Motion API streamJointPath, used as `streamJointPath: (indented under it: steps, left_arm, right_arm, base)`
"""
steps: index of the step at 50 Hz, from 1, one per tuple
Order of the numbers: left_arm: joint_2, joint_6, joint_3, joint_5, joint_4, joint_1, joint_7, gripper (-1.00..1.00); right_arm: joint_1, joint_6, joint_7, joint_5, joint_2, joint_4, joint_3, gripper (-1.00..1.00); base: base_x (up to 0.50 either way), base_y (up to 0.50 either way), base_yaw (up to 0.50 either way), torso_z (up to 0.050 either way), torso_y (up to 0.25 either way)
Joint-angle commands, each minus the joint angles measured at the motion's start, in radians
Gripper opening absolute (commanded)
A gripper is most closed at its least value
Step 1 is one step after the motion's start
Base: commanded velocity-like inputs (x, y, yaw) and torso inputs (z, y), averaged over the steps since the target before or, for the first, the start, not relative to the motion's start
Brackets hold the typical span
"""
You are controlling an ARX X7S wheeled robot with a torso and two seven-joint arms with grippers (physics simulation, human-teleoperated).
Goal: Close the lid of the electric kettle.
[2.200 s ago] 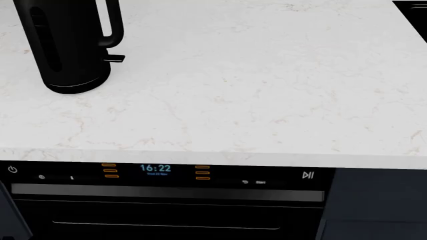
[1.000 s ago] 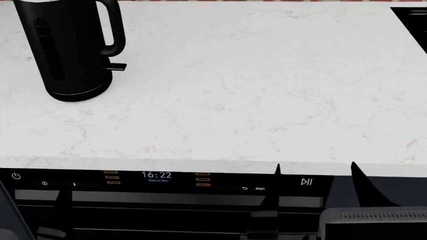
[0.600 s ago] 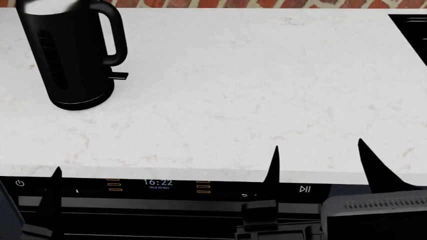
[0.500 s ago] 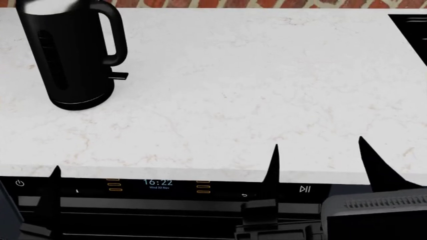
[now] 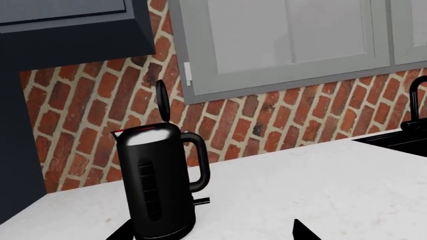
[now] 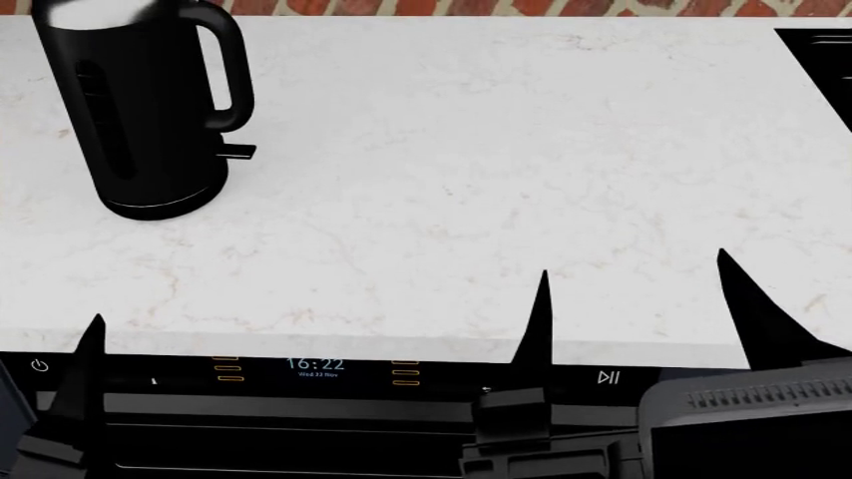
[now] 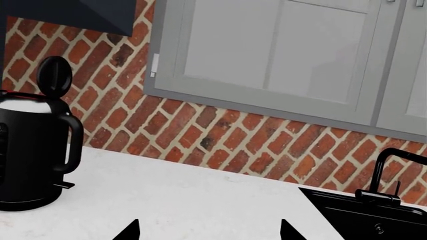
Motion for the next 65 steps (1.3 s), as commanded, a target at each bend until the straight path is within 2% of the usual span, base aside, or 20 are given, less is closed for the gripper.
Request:
streamJointPath:
  steps: [1,8,13,17,46,65]
  left_arm:
    - [-0.02,-0.021,-0.01,-0.032,0.019,-0.017,-0.018,1.0]
    - [-0.024,-0.064,-0.067,-0.099,0.035,-0.041,-0.045,1.0]
    - [-0.183,-0.035,-0.074,-0.343,0.039,-0.093,-0.25,1.0]
    - [-0.247,-0.01,-0.063,-0.436,0.037,-0.108,-0.32,1.0]
    - [-0.311,0.058,0.002,-0.425,0.014,-0.086,-0.36,1.0]
    - [-0.339,0.058,0.008,-0.475,0.001,-0.119,-0.391,1.0]
  right_arm:
    - [0.025,-0.028,0.084,0.103,0.058,0.002,-0.008,1.0]
    - [0.059,-0.032,0.134,0.175,0.088,-0.002,-0.003,1.0]
    - [0.12,-0.033,0.212,0.266,0.138,-0.004,-0.016,1.0]
    - [0.144,-0.044,0.247,0.291,0.164,-0.002,-0.044,1.0]
    - [0.175,-0.134,0.336,0.361,0.247,0.012,-0.104,1.0]
    - [0.234,-0.148,0.385,0.403,0.28,0.006,-0.14,1.0]
  base:
    - [0.0,0.0,0.0,0.05,0.023]
    - [0.0,0.0,0.0,0.034,0.015]
    - [0.0,0.0,0.0,0.0,0.0]
    - [0.0,0.0,0.0,0.0,0.0]
    - [0.0,0.46,0.0,0.0,0.0]
    - [0.0,0.0,0.0,0.0,0.0]
